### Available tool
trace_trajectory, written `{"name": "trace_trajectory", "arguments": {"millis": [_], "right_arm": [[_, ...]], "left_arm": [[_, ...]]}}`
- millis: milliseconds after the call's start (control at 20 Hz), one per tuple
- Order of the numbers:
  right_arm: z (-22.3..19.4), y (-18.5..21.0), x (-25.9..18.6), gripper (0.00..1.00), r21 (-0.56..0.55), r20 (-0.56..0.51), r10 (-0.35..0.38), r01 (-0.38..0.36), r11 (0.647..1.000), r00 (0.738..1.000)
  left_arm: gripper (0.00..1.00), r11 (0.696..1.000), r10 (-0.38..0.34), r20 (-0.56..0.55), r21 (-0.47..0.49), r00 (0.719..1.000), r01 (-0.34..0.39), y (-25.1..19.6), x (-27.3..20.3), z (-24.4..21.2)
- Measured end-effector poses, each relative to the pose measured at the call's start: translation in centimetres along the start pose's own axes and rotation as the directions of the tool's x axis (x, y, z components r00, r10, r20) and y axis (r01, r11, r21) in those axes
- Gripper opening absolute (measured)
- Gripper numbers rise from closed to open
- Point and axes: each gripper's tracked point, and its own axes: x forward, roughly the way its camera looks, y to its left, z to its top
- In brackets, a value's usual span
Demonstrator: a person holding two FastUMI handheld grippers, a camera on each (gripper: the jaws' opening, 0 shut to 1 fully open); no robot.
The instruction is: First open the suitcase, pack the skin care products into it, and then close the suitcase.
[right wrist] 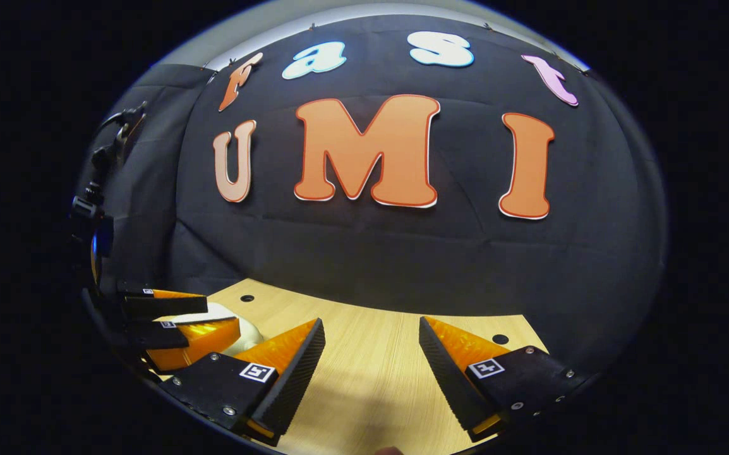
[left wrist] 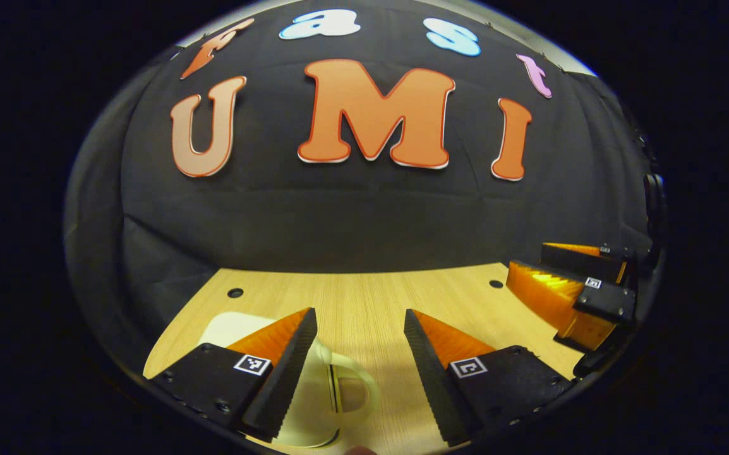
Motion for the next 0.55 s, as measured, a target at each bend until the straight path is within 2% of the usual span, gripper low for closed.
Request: {"name": "trace_trajectory", "arguments": {"millis": [50,100,150,250,550], "right_arm": [[0.5,0.2,-0.1,0.95,-0.009,0.015,0.004,-0.004,1.0,1.0],[0.8,0.2,-0.2,0.95,-0.021,0.032,0.003,-0.002,1.0,0.999],[1.2,0.3,-0.3,0.95,-0.032,0.048,0.003,-0.002,0.999,0.999],[2.0,0.5,-0.4,0.95,-0.053,0.083,0.002,0.002,0.999,0.997],[2.9,0.9,-0.5,0.96,-0.08,0.124,0.01,0.0,0.997,0.992]], "left_arm": [[0.93,1.0,0.001,0.023,-0.004,1.0,-0.001,-0.1,-0.1,0.4],[0.88,1.0,0.0,0.046,-0.009,0.999,0.0,-0.1,-0.4,0.9],[0.88,1.0,0.004,0.071,-0.009,0.997,-0.003,-0.1,-0.4,1.6],[0.95,1.0,0.029,0.115,0.003,0.993,-0.029,-0.1,-1.0,2.5],[0.97,0.997,0.073,0.166,0.006,0.983,-0.075,0.5,-2.0,4.2]]}}
